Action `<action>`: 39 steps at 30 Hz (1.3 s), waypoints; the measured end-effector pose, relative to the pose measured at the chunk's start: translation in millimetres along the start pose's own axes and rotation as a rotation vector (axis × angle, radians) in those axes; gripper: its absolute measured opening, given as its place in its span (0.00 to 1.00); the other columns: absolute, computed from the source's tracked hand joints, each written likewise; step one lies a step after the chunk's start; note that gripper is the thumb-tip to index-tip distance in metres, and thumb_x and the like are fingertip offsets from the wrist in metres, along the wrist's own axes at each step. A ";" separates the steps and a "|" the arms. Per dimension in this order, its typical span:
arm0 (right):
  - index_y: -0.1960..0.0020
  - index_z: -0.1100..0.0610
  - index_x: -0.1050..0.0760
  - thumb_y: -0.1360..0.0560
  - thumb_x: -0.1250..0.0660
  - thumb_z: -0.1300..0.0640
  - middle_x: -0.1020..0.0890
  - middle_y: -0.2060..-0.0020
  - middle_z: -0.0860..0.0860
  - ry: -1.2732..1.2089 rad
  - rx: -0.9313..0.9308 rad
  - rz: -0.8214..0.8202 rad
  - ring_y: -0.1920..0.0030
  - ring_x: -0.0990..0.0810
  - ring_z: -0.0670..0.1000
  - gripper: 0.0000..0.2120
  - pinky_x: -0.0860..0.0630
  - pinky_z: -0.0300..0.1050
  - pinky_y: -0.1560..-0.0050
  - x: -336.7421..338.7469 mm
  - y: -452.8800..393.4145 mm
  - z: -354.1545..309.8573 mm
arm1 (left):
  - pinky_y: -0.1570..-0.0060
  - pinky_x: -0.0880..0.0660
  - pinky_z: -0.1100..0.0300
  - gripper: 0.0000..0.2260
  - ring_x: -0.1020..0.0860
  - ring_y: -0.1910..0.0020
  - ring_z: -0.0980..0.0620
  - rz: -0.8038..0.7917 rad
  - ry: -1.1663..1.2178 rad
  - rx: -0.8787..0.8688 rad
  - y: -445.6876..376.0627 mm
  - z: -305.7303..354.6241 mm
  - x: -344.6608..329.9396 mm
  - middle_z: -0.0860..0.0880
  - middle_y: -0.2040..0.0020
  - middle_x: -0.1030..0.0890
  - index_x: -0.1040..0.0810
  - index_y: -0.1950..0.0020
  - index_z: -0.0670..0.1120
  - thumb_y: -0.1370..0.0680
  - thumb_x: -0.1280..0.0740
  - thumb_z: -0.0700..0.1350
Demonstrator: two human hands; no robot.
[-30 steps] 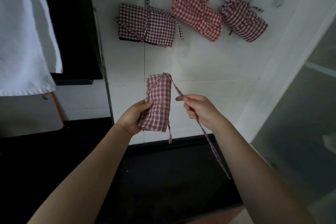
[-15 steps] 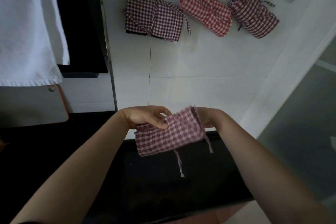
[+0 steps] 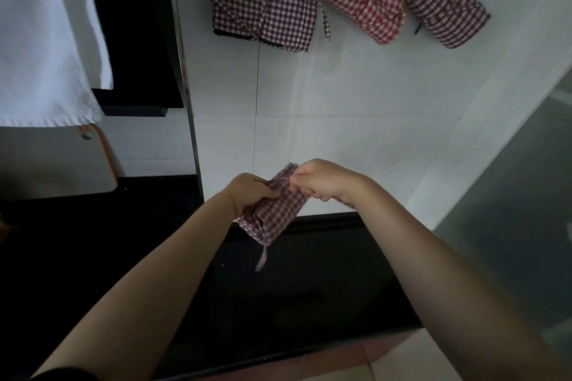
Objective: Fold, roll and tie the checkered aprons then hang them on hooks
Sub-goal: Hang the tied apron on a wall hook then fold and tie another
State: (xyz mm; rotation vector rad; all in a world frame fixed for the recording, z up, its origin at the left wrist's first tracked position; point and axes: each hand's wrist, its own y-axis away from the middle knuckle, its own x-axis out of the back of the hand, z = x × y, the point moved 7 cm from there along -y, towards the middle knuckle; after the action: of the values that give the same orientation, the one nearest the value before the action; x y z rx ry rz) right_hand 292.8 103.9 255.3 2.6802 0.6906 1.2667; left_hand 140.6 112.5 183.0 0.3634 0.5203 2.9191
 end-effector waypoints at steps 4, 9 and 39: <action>0.52 0.60 0.20 0.18 0.40 0.57 0.31 0.70 0.50 -0.190 -0.041 0.035 0.75 0.39 0.45 0.12 0.42 0.37 0.74 -5.8 2.9 27.1 | 0.42 0.22 0.45 0.18 0.17 0.47 0.40 0.017 0.399 0.109 -5.9 -20.2 5.0 0.37 0.45 0.17 0.21 0.42 0.33 0.27 0.24 0.40; 0.38 0.59 0.26 0.18 0.36 0.55 0.31 0.73 0.48 -0.500 -0.108 0.056 0.75 0.40 0.45 0.11 0.43 0.38 0.75 -11.2 9.3 69.9 | 0.46 0.21 0.51 0.17 0.17 0.47 0.43 -0.110 0.508 0.010 -6.6 -13.2 -6.8 0.40 0.46 0.16 0.22 0.37 0.35 0.24 0.29 0.40; 0.63 0.54 0.37 0.21 0.43 0.35 0.38 0.73 0.48 -0.398 -0.026 -0.165 0.73 0.43 0.46 0.24 0.44 0.41 0.70 80.3 -9.6 225.2 | 0.58 0.19 0.58 0.12 0.16 0.57 0.49 -0.270 0.749 0.090 -84.7 26.3 -203.1 0.42 0.52 0.16 0.24 0.40 0.36 0.17 0.40 0.42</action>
State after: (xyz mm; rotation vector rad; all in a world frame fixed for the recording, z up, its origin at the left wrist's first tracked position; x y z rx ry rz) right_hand 503.3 170.8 163.3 2.6674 0.8051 0.6683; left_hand 351.4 160.4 134.1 -0.7633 0.7167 2.6832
